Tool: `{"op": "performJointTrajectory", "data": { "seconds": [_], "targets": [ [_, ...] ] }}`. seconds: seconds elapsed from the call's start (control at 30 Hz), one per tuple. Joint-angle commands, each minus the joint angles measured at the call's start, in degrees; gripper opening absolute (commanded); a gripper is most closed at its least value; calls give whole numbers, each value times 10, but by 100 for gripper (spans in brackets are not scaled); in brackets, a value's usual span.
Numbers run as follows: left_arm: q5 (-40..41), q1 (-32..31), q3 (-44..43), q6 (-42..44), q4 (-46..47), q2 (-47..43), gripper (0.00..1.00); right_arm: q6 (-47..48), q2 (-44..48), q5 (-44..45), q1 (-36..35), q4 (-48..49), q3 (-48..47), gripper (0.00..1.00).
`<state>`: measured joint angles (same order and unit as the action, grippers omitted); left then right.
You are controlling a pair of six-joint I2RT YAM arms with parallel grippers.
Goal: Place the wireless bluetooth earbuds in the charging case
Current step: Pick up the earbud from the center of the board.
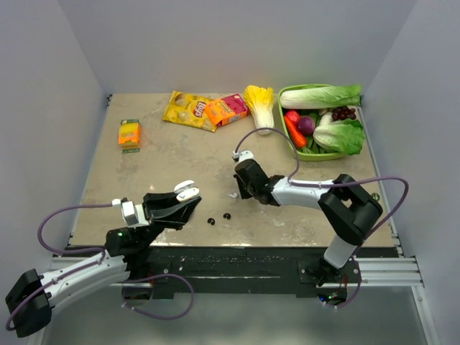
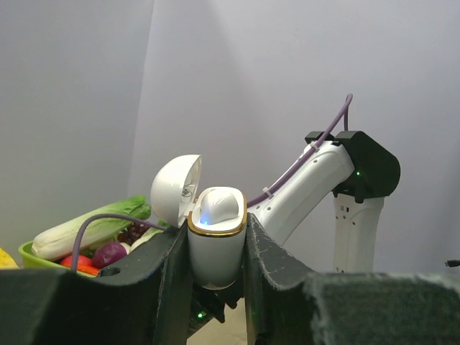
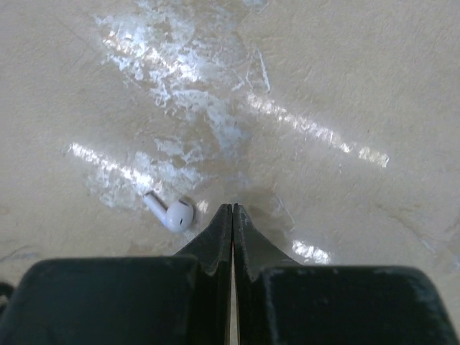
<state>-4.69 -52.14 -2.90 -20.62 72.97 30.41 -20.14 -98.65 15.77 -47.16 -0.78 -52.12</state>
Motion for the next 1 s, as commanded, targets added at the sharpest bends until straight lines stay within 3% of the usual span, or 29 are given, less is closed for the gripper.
{"op": "performJointTrajectory", "data": {
  "seconds": [0.0, 0.27, 0.97],
  "targets": [
    [-1, -2, 58, -7, 38, -1, 0, -14, 38, -40, -18, -5, 37, 0],
    [-5, -2, 61, -20, 44, 3, 0, -41, 27, -70, -46, 38, 82, 0],
    [-6, -2, 61, -12, 31, 3, 0, -5, -17, 25, -24, -37, 16, 0]
  ]
}}
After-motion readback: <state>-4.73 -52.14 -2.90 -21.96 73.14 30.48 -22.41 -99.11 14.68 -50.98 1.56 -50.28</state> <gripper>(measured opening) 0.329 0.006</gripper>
